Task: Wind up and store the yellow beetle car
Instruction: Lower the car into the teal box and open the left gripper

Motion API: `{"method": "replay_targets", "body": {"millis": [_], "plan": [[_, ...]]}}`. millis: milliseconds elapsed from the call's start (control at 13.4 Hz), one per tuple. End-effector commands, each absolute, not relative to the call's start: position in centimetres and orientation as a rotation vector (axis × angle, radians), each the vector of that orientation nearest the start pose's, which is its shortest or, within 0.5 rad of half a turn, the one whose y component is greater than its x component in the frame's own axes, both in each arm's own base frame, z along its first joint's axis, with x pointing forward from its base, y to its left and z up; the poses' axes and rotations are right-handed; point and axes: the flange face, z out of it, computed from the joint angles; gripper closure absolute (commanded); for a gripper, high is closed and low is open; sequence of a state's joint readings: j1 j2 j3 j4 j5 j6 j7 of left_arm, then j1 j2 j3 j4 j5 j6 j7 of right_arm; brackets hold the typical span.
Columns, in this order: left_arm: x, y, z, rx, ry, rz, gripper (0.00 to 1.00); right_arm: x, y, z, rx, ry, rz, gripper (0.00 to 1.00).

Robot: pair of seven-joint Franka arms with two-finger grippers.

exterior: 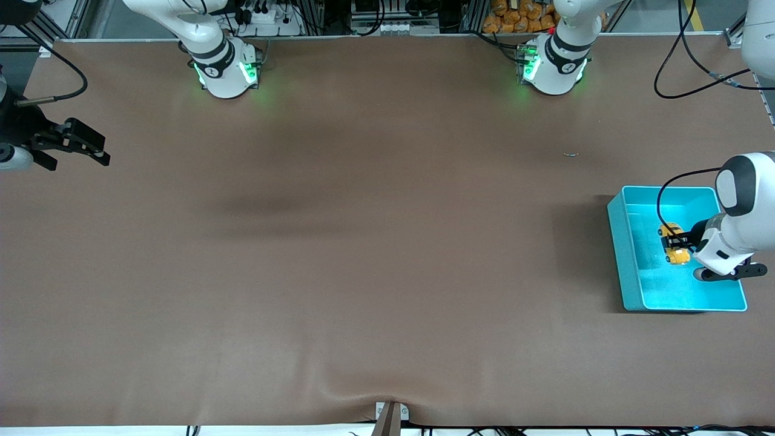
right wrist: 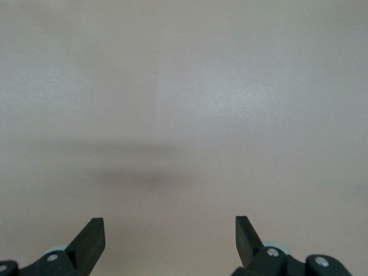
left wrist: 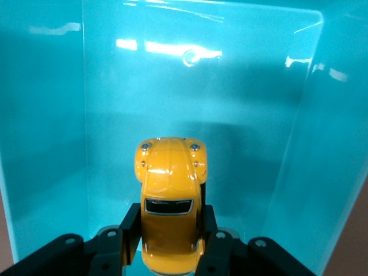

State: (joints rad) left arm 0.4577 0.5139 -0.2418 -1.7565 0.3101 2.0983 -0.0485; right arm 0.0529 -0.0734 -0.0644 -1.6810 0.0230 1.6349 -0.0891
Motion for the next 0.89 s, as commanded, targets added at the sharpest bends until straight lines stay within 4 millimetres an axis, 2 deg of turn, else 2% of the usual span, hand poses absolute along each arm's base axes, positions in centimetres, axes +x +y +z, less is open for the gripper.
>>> {"method": "replay_targets", "body": {"millis": [0,224,596,820], "plan": [[63.2,17.0,27.0,-3.0,-0.134,0.192,1.0,53.8,0.1,62.3,-3.113,-0.113,-0.056,0.0],[63.2,18.4,26.3,-3.007,-0.142,0.143,1.0,53.8,0.1,62.3,-3.113,-0.113,-0.056,0.0],[62.7,18.3,24.4,-2.933,0.011,0.184,1.0,53.8,0.1,62.3,-3.113,-0.113,-0.056,0.0],[62.6,18.3,24.1,-2.936,0.05,0.195,1.0,53.8,0.1,62.2,-3.113,-0.113,-0.054,0.0]]}}
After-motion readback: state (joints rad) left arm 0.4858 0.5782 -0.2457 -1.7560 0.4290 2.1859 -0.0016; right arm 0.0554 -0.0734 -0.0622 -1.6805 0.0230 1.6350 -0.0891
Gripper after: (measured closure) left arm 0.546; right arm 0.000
